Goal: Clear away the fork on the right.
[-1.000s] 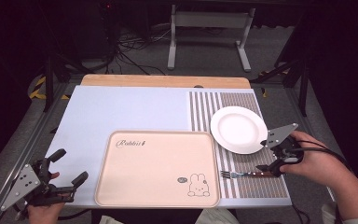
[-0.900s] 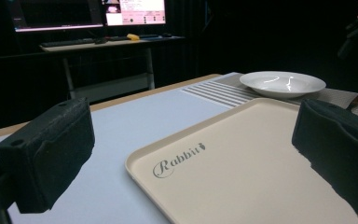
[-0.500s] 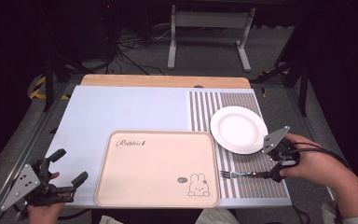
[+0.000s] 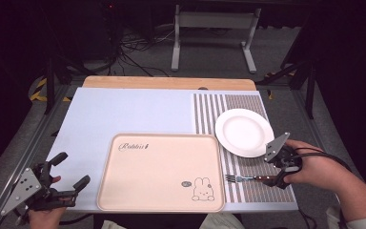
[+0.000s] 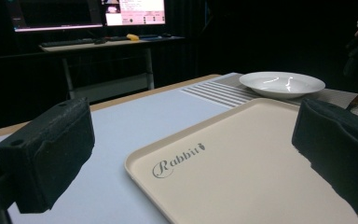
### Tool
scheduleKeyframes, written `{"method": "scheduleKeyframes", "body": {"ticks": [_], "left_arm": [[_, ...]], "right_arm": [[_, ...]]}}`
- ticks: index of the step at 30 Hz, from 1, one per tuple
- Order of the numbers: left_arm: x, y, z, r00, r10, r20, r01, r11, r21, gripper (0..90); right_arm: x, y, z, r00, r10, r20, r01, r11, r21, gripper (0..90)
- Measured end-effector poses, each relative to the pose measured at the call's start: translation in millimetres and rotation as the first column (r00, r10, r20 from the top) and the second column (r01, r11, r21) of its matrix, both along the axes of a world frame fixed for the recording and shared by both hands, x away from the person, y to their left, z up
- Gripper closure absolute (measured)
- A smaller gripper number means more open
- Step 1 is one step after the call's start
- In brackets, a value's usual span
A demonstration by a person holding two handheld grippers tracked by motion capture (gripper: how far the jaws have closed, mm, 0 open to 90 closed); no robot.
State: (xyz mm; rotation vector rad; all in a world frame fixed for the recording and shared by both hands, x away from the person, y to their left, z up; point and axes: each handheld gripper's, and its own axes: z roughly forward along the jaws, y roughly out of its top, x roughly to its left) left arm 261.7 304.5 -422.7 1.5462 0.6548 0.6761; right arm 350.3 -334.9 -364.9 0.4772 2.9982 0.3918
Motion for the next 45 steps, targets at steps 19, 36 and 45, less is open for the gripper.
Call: {"method": "scheduleKeyframes", "body": {"ticks": [19, 36, 45], "left_arm": [[0.2, -0.4, -0.7, 1.0, -0.002, -0.006, 0.002, 1.0, -0.002, 0.0], [0.5, 0.0, -0.7, 1.0, -0.003, -0.007, 0.003, 1.0, -0.005, 0.0], [1.0, 0.1, -1.0, 0.9999, -0.005, -0.014, 0.005, 0.9999, -0.009, 0.0]], "right_arm": [[10.2, 2.2, -39.7, 0.9985, 0.038, -0.039, -0.038, 0.999, -0.012, 35.0], [13.0, 7.1, -48.4, 0.9917, 0.12, -0.046, -0.123, 0.988, -0.088, 64.4], [15.0, 10.3, -48.7, 0.9793, 0.194, -0.056, -0.2, 0.973, -0.114, 76.7]]}}
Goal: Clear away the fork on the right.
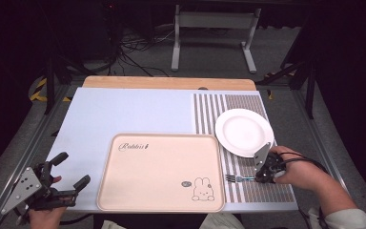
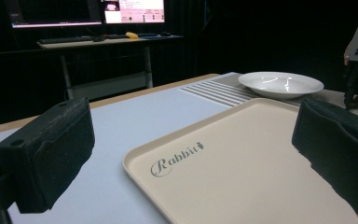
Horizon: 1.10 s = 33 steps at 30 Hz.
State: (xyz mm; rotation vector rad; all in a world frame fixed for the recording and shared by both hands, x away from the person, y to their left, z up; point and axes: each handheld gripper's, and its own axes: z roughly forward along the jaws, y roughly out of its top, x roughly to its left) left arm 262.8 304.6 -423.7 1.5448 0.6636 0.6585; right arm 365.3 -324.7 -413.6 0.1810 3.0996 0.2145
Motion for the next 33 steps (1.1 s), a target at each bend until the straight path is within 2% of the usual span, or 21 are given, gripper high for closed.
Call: {"method": "scheduleKeyframes", "body": {"ticks": [2, 7, 8, 23, 33], "left_arm": [[-0.2, -0.2, 0.2, 1.0, 0.0, 0.002, 0.0, 1.0, 0.0, 0.0], [-0.1, 0.2, 0.2, 1.0, 0.001, 0.004, -0.001, 1.0, 0.002, 0.0], [-0.1, 0.1, 0.1, 1.0, 0.003, 0.001, -0.003, 1.0, 0.003, 0.0], [0.1, 0.1, -0.3, 1.0, 0.004, 0.0, -0.004, 1.0, 0.001, 0.0], [-0.1, -0.2, -0.4, 1.0, 0.005, 0.001, -0.005, 1.0, -0.001, 0.0]], "right_arm": [[0.3, 1.4, -0.1, 0.9996, 0.027, 0.001, -0.027, 1.0, -0.008, 77.3], [1.9, 2.1, -0.1, 0.999, 0.044, -0.006, -0.044, 0.999, -0.011, 77.7], [1.1, 2.0, 0.0, 0.9998, 0.02, -0.008, -0.021, 1.0, -0.012, 77.9], [-0.8, 3.7, 3.7, 0.9998, 0.018, -0.008, -0.018, 0.999, -0.042, 78.3], [-5.4, 1.9, 27.8, 0.9992, 0.001, 0.04, -0.002, 1.0, 0.029, 78.4]]}}
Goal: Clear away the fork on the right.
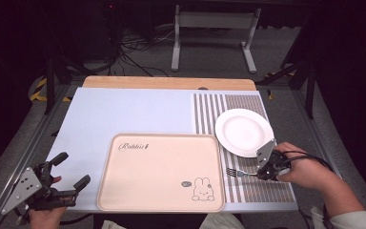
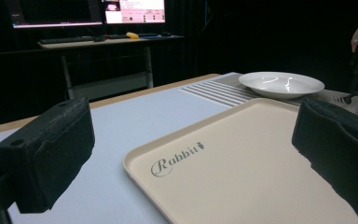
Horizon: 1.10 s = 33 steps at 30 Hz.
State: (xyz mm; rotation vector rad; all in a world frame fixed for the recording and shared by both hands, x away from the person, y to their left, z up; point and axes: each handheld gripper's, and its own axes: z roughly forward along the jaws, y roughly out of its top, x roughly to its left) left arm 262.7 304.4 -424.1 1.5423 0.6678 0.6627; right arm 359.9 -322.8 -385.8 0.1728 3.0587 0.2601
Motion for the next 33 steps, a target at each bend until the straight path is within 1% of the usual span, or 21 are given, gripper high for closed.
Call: {"method": "scheduleKeyframes", "body": {"ticks": [3, 4, 5, 10, 13, 19, 22, 31, 33], "left_arm": [[-0.1, 0.4, 0.1, 1.0, -0.002, 0.0, 0.002, 1.0, -0.001, 0.0], [-0.1, 0.4, 0.1, 1.0, -0.002, 0.0, 0.002, 1.0, -0.001, 0.0], [-0.1, 0.4, 0.1, 1.0, -0.001, 0.0, 0.001, 1.0, -0.002, 0.0], [-0.2, 0.5, 0.2, 1.0, -0.002, 0.001, 0.002, 1.0, -0.002, 0.0], [-0.2, 0.8, 0.5, 1.0, -0.003, 0.003, 0.003, 1.0, 0.0, 0.0], [-0.2, 0.6, 0.5, 1.0, -0.004, 0.003, 0.004, 1.0, 0.001, 0.0], [-0.2, 0.8, 0.5, 1.0, -0.004, 0.003, 0.004, 1.0, -0.001, 0.0], [-0.2, 0.8, 0.6, 1.0, -0.005, 0.005, 0.005, 1.0, 0.001, 0.0], [-0.1, 0.8, 0.5, 1.0, -0.004, 0.005, 0.004, 1.0, -0.001, 0.0]], "right_arm": [[-0.2, 0.1, 8.9, 0.9997, -0.012, 0.019, 0.011, 1.0, 0.028, 78.4], [-0.2, 0.1, 8.9, 0.9997, -0.012, 0.019, 0.011, 1.0, 0.028, 78.4], [0.4, 0.0, 13.5, 0.9995, -0.012, 0.03, 0.011, 0.999, 0.049, 78.3], [0.3, 0.8, 24.5, 0.9984, -0.03, 0.048, 0.026, 0.997, 0.077, 78.3], [0.0, 1.7, 29.1, 0.9979, -0.035, 0.054, 0.03, 0.996, 0.084, 78.3], [1.1, 6.1, 35.8, 0.9976, -0.018, 0.067, 0.011, 0.995, 0.104, 78.4], [1.1, 8.2, 37.8, 0.997, -0.019, 0.075, 0.011, 0.994, 0.112, 78.3], [3.5, 24.7, 44.6, 0.9956, 0.005, 0.093, -0.016, 0.993, 0.121, 78.3], [3.7, 30.1, 46.3, 0.9963, 0.003, 0.086, -0.014, 0.991, 0.131, 78.3]]}}
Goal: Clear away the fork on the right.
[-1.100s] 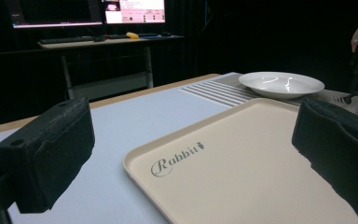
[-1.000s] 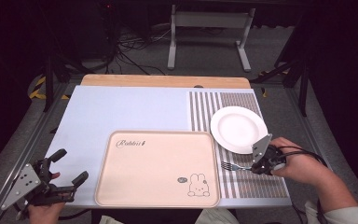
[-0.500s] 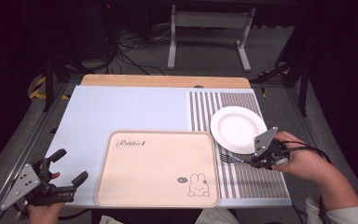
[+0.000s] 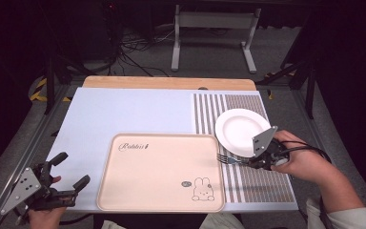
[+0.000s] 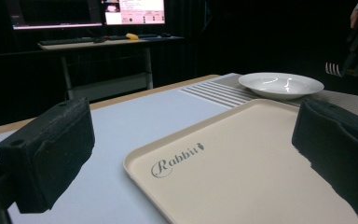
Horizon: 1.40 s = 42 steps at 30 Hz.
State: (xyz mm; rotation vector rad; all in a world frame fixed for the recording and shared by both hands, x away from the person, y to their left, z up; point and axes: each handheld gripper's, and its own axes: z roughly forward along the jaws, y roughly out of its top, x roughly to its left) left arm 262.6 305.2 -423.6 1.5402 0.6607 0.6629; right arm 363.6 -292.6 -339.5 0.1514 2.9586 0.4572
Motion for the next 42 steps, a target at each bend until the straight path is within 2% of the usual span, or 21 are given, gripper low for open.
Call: {"method": "scheduleKeyframes", "body": {"ticks": [4, 8, 13, 18, 27, 31, 34, 42], "left_arm": [[-0.2, -0.1, 0.2, 1.0, -0.001, 0.001, 0.001, 1.0, 0.0, 0.0], [-0.3, -0.1, 0.3, 1.0, -0.001, 0.002, 0.001, 1.0, 0.0, 0.0], [-0.3, 0.2, 0.4, 1.0, -0.001, 0.002, 0.001, 1.0, -0.002, 0.0], [-0.4, 0.1, 0.4, 1.0, -0.002, 0.002, 0.002, 1.0, -0.003, 0.0], [-0.4, 0.6, 0.7, 1.0, -0.002, 0.004, 0.002, 1.0, -0.002, 0.0], [-0.3, 0.9, 0.6, 1.0, -0.002, 0.004, 0.002, 1.0, -0.004, 0.0], [-0.4, 0.9, 0.7, 1.0, -0.002, 0.004, 0.002, 1.0, -0.004, 0.0], [-0.3, 1.1, 0.7, 1.0, -0.002, 0.006, 0.002, 1.0, -0.005, 0.0]], "right_arm": [[-0.2, 11.3, 3.7, 1.0, 0.0, 0.004, 0.0, 1.0, 0.008, 78.4], [1.2, 21.7, 6.4, 0.9995, 0.031, 0.011, -0.031, 1.0, 0.007, 78.3], [2.4, 33.6, 8.8, 0.9991, 0.04, 0.014, -0.04, 0.999, 0.011, 78.3], [3.4, 44.8, 9.2, 0.9991, 0.041, 0.009, -0.041, 0.998, 0.042, 78.3], [5.0, 60.9, 9.8, 0.9976, 0.069, 0.009, -0.07, 0.997, 0.039, 78.4], [5.1, 66.3, 11.9, 0.9988, 0.048, -0.001, -0.048, 0.997, 0.058, 78.4], [5.0, 69.7, 12.4, 0.9999, 0.01, -0.01, -0.009, 0.996, 0.084, 78.4], [5.3, 77.9, 14.0, 0.9994, -0.034, -0.011, 0.035, 0.993, 0.116, 78.4]]}}
